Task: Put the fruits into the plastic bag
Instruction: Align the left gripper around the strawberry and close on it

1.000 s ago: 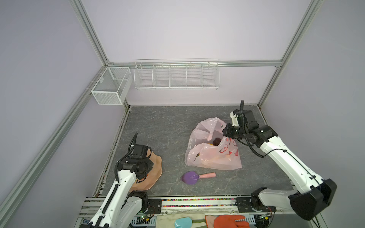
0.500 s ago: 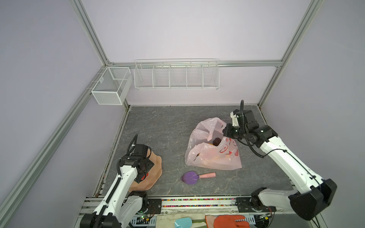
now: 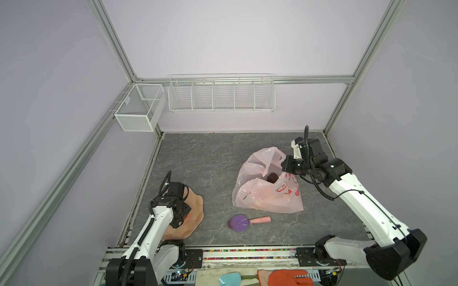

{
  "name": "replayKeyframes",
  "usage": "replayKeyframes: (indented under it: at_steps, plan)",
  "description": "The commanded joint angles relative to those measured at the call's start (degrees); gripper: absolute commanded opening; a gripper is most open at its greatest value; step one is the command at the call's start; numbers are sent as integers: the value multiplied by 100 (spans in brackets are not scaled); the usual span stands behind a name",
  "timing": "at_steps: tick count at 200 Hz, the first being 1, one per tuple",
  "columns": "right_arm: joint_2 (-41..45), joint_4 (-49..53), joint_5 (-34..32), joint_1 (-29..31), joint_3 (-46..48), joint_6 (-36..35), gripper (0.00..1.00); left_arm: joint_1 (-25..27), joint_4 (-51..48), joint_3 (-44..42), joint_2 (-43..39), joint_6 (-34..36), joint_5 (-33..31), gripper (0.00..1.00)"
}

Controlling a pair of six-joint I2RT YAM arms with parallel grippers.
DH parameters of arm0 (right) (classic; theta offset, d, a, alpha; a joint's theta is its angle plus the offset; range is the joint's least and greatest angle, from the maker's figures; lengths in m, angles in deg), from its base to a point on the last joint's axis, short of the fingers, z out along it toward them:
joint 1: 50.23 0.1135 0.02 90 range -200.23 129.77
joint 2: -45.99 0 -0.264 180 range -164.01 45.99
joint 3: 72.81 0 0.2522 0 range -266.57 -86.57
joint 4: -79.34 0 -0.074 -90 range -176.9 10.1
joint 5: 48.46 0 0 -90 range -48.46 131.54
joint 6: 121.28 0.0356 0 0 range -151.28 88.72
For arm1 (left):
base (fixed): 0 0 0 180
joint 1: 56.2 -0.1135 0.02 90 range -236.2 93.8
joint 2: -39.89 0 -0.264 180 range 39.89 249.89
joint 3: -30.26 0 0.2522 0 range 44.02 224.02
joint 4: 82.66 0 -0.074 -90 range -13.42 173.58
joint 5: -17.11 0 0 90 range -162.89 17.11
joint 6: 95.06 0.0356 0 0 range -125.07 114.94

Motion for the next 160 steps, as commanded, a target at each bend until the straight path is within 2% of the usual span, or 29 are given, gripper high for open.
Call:
replayKeyframes:
  at_steps: [1, 31, 55, 120, 146, 154, 160]
  plan:
    - [78, 98, -55, 10, 8, -65, 6, -32, 102, -44, 94, 85, 91, 50]
    - [86, 100, -74, 16, 8, -54, 6, -36, 108, 90, 52, 231, 211, 43]
    - [85, 95, -81, 10, 10, -52, 6, -36, 151, 253, 8, 441, 555, 37]
    - [66, 60, -81, 17, 17, -35, 6, -36, -225, 704, -174, 675, 637, 30]
    - [58, 50, -76, 16, 17, -43, 6, -36, -230, 656, -120, 664, 705, 33]
    - [58, 50, -72, 12, 17, -37, 6, -36, -277, 636, -78, 600, 692, 40]
    - [58, 50, -67, 12, 17, -40, 6, -36, -312, 620, -65, 511, 656, 50]
